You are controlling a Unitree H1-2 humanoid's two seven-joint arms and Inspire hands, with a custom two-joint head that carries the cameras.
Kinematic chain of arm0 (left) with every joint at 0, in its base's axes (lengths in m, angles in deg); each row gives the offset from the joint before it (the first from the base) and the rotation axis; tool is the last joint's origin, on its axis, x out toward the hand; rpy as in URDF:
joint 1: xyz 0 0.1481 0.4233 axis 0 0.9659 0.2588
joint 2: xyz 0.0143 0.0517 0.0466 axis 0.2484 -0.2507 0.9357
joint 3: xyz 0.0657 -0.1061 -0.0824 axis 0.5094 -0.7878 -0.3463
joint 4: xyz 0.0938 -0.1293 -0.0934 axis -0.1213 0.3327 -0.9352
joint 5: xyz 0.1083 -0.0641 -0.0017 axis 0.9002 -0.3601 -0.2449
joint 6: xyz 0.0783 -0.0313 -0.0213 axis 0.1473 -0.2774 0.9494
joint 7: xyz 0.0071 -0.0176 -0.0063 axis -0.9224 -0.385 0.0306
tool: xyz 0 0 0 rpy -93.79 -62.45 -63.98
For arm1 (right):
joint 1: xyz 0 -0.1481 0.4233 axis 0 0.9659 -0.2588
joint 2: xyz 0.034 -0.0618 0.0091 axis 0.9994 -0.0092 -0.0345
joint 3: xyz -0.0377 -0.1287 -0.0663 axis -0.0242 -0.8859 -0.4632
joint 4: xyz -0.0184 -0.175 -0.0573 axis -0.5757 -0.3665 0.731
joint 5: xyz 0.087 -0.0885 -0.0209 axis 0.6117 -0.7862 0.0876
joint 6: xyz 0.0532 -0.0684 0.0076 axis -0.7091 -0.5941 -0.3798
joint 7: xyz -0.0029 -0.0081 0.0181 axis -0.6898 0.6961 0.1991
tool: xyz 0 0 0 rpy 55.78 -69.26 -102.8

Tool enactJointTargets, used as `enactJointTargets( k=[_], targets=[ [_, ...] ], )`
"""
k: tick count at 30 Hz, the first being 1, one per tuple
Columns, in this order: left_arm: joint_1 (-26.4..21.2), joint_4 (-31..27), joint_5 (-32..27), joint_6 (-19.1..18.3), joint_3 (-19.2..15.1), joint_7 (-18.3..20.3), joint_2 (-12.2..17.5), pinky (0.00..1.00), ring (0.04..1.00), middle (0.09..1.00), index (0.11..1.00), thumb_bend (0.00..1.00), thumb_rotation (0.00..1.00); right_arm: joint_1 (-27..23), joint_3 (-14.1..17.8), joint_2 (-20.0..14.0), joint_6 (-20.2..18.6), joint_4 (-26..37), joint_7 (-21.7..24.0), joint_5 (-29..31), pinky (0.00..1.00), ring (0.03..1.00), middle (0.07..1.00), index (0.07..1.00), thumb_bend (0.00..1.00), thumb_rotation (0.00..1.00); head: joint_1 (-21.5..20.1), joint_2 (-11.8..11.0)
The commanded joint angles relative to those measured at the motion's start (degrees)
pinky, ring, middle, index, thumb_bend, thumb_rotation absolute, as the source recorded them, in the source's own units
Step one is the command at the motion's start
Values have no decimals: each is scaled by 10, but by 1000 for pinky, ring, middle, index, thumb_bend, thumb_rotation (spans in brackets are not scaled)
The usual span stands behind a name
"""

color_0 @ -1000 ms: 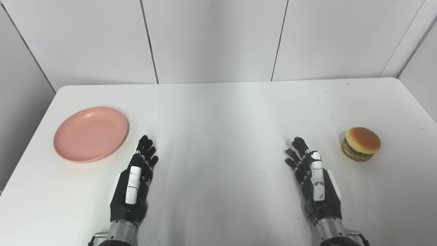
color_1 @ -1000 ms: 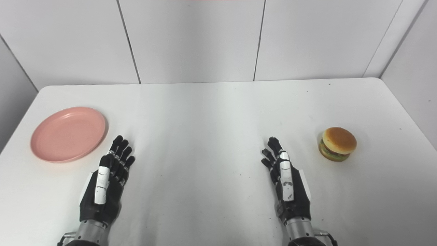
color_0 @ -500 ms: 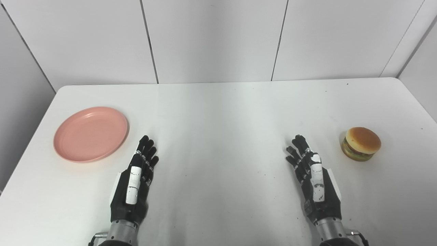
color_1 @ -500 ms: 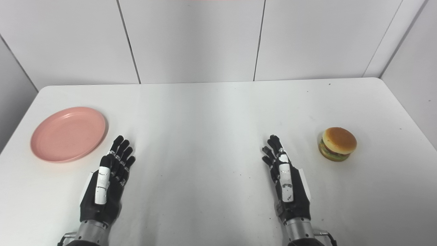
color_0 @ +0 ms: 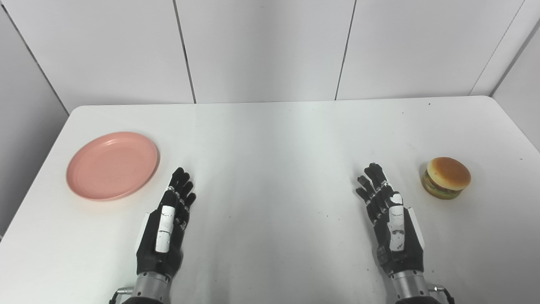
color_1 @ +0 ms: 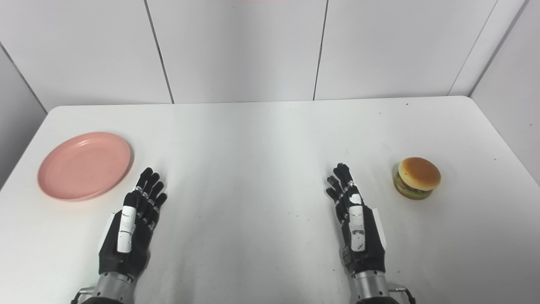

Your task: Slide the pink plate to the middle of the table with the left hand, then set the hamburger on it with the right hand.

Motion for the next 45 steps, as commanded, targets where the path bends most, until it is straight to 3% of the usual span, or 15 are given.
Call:
enactJointTargets(
  k=[1,8,13,14,17,18,23,34,38,42,45],
  targets=[
    [-8,-10,8,11,4,1,0,1000,1000,993,949,911,845,10,4,-15,26,6,9,3,936,932,952,937,834,1000,11,-4],
    [-15,22,35,37,22,-7,-19,995,998,991,945,872,863,1,18,-40,30,-23,27,27,965,951,968,957,831,1000,87,-30],
    [-22,51,54,65,32,-13,-34,998,999,991,950,837,868,-4,27,-57,27,-42,36,45,978,968,984,974,824,1000,113,-45],
    [-22,56,58,68,34,-15,-38,1000,999,989,951,829,870,-5,28,-61,26,-47,39,50,985,975,989,980,825,1000,130,-66],
    [-22,70,67,81,40,-20,-46,1000,997,981,951,818,873,-6,29,-71,30,-63,51,67,997,981,996,993,816,1000,142,-80],
    [-22,78,68,87,41,-20,-48,1000,996,979,950,816,873,-7,30,-73,31,-70,53,71,999,981,996,995,812,1000,152,-95],
    [-27,112,78,115,45,-22,-52,1000,1000,1000,960,789,867,-11,31,-78,24,-90,53,75,1000,975,993,997,869,1000,168,-121],
    [-34,153,84,161,43,-21,-47,1000,1000,1000,971,747,853,-17,24,-76,20,-106,54,77,1000,982,999,1000,933,1000,172,-139],
    [-32,150,77,181,34,-21,-42,999,997,992,965,768,838,-18,19,-68,17,-107,49,71,1000,985,999,1000,942,1000,154,-141],
    [-16,89,51,172,15,-27,-42,957,965,963,941,867,848,-18,14,-58,12,-100,40,62,984,965,985,989,916,1000,128,-128],
    [-22,12,36,156,-4,-35,-35,924,953,959,940,884,861,-18,9,-49,7,-93,35,56,969,958,976,979,895,1000,99,-114]
  ],
)
